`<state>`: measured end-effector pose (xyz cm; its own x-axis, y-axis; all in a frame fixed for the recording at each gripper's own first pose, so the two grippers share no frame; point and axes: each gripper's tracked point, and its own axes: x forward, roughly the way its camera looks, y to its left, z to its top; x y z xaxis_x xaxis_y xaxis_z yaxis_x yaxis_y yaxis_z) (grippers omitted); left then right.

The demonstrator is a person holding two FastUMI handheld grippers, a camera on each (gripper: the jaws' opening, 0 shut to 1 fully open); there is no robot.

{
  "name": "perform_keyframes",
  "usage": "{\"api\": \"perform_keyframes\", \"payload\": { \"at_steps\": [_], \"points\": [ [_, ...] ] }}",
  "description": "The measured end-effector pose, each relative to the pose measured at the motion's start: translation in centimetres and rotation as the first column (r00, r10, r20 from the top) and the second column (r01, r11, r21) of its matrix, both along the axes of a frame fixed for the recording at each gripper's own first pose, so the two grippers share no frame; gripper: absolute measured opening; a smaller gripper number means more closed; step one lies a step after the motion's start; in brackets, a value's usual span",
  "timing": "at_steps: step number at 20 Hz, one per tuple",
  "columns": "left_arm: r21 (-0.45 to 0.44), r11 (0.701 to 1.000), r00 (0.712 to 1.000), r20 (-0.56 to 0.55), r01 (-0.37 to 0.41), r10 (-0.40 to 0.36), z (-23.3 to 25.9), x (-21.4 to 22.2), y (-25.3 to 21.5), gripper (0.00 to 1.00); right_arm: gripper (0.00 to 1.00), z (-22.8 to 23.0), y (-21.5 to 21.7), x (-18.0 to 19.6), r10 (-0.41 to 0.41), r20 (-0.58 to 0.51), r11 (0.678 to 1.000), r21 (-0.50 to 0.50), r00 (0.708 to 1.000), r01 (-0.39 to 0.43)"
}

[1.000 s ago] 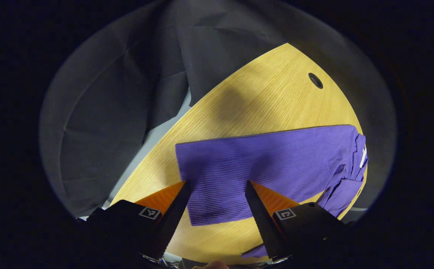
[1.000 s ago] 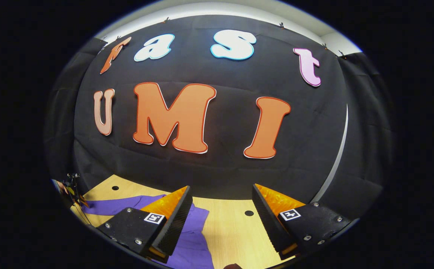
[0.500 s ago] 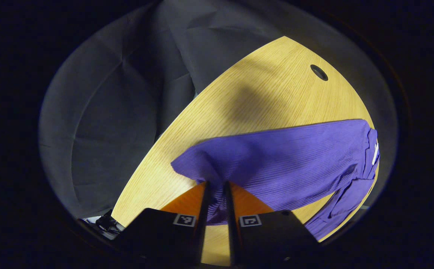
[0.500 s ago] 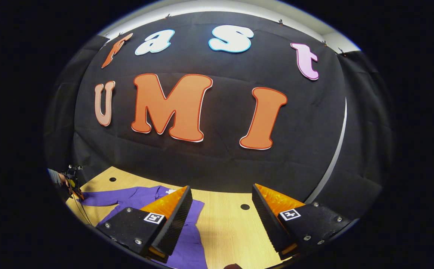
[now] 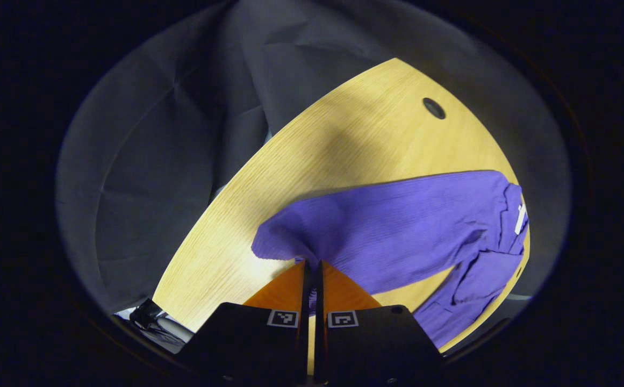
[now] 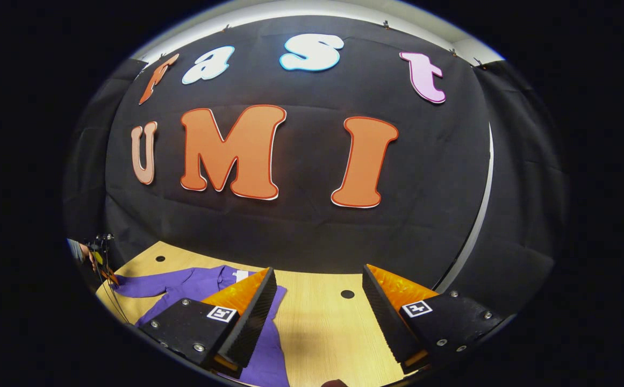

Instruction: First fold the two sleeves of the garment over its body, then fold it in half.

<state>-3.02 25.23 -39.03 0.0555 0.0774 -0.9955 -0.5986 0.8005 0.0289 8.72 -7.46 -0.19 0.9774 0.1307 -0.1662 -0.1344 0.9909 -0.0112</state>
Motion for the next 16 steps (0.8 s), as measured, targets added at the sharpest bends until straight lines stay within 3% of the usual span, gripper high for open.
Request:
{"api": "perform_keyframes", "payload": {
  "at_steps": [6,9,10,12,13,16],
  "points": [
    [0.038,0.985,0.981,0.090,0.167,-0.170,6.2,4.5,-4.2,0.05,1.00,0.2,0.1,1.2,0.033,0.023,0.999,0.017,0.999,-0.034],
    [0.044,0.972,0.964,0.128,0.229,-0.233,9.3,6.3,-6.6,0.05,0.96,-0.3,0.0,1.6,0.040,0.019,0.999,0.025,0.999,-0.041],
    [0.048,0.966,0.957,0.136,0.254,-0.258,10.2,6.9,-7.3,0.05,1.00,-0.5,0.0,1.6,0.044,0.017,0.999,0.026,0.999,-0.045],
    [0.057,0.950,0.938,0.148,0.307,-0.312,11.8,8.2,-9.1,0.05,0.95,-1.1,-0.3,1.8,0.045,0.013,0.999,0.024,0.999,-0.046],
    [0.064,0.939,0.927,0.153,0.337,-0.343,12.6,8.9,-10.4,0.05,1.00,-1.4,-0.3,1.8,0.048,0.009,0.999,0.024,0.999,-0.048],
    [0.083,0.901,0.885,0.169,0.427,-0.435,14.4,11.7,-14.8,0.05,0.96,-1.9,-0.6,1.7,0.056,0.003,0.998,0.030,0.998,-0.056]
  ]
}}
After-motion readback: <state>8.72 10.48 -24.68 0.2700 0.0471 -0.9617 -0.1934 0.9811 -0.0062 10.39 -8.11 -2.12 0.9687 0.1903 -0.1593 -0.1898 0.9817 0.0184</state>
